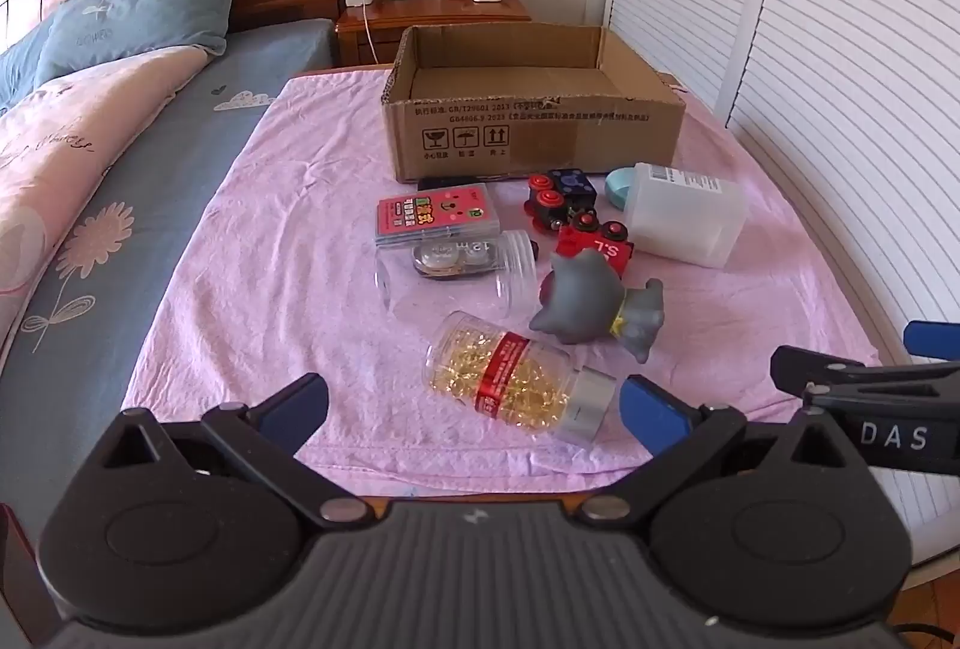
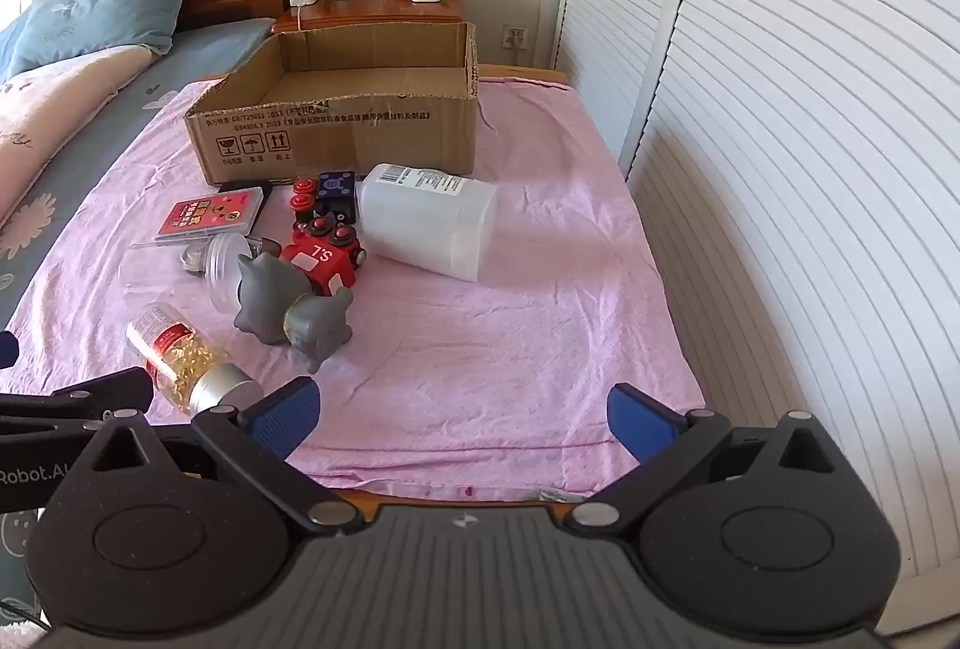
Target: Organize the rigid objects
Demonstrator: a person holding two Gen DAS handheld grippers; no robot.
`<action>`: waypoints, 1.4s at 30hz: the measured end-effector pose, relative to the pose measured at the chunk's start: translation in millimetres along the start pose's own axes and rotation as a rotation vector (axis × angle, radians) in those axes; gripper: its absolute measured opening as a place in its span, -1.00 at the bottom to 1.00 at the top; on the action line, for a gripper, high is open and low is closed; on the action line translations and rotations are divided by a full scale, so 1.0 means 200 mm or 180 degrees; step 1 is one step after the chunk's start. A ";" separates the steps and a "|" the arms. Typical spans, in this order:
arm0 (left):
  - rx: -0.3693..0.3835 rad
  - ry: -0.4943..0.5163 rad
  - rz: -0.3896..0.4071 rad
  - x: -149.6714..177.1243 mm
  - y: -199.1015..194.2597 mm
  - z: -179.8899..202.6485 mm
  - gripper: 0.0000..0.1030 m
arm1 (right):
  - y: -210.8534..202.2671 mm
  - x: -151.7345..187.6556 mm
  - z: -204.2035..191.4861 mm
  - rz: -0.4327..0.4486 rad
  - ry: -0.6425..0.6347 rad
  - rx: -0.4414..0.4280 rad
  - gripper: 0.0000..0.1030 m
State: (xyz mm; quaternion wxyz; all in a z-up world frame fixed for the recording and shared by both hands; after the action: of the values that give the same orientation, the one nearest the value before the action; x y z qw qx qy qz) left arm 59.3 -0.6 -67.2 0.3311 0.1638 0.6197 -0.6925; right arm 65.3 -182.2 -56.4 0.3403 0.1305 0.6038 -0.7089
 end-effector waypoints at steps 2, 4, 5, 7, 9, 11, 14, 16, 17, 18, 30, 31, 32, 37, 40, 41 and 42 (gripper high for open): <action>-0.0015 0.0021 0.0012 0.00 0.00 0.00 0.99 | 0.00 0.00 0.00 0.0004 0.0003 -0.0002 1.00; -0.0027 0.0057 0.0030 0.00 -0.01 0.00 0.99 | 0.01 0.00 0.00 0.0001 0.0010 -0.0012 1.00; -0.0031 0.0075 0.0036 0.00 -0.02 0.01 0.99 | 0.01 0.00 0.00 0.0001 0.0010 -0.0014 1.00; -0.0046 0.0092 0.0038 0.01 -0.02 0.01 0.99 | 0.01 0.00 0.00 -0.0007 0.0006 -0.0013 1.00; -0.0051 0.0095 0.0037 0.02 -0.03 0.02 0.99 | 0.01 0.00 0.00 -0.0006 0.0004 -0.0012 1.00; -0.0023 0.0052 0.0034 0.00 0.00 0.04 0.99 | 0.01 0.00 0.00 -0.0001 0.0002 0.0001 1.00; -0.0025 0.0057 0.0042 0.00 -0.01 0.04 0.99 | 0.02 -0.01 -0.01 0.0006 0.0002 -0.0006 1.00; -0.0010 0.0042 0.0032 0.00 -0.01 0.02 0.99 | 0.02 -0.01 -0.01 0.0006 -0.0002 -0.0007 1.00; -0.0010 0.0043 0.0032 0.00 -0.01 0.02 0.99 | 0.01 -0.01 0.00 0.0006 0.0002 -0.0009 1.00; -0.0011 0.0042 0.0033 0.00 -0.01 0.02 0.99 | 0.01 0.00 0.00 0.0006 0.0003 -0.0007 1.00; 0.0009 0.0062 0.0066 -0.01 -0.03 0.03 0.99 | 0.01 -0.01 0.00 0.0009 0.0016 -0.0016 1.00; 0.0008 0.0069 0.0072 -0.01 -0.03 0.03 0.99 | 0.01 0.00 0.00 0.0005 0.0009 -0.0010 1.00; 0.0005 0.0072 0.0077 -0.02 -0.03 0.03 0.99 | 0.01 0.00 0.00 0.0000 0.0003 -0.0007 1.00; -0.0027 0.0061 0.0099 -0.02 -0.03 0.02 0.99 | 0.02 0.00 0.00 -0.0012 0.0014 -0.0015 1.00; -0.0038 0.0063 0.0096 -0.02 -0.03 0.01 0.99 | 0.02 0.00 0.00 -0.0005 0.0026 -0.0012 1.00; -0.0041 0.0063 0.0094 -0.02 -0.03 0.01 0.99 | 0.02 0.00 0.00 -0.0002 0.0029 -0.0013 1.00; -0.0045 0.0069 0.0096 -0.02 -0.03 0.02 0.99 | 0.02 0.00 0.00 -0.0001 0.0028 -0.0014 1.00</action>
State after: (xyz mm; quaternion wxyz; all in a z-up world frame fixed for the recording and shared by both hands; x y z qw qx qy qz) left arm 58.0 -3.0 -59.6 0.3359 0.1783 0.6256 -0.6812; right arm 67.7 -183.0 -58.7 0.3378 0.1329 0.6069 -0.7071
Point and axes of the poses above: each gripper's, at about its wrist camera, not at the fingertips, and y roughly the way its jaws point, z to its right, x to its underside, the point moved 9 cm from there along y, roughly the way its jaws point, and after that the axes turned 14 degrees about -y, right-handed, at the moved point
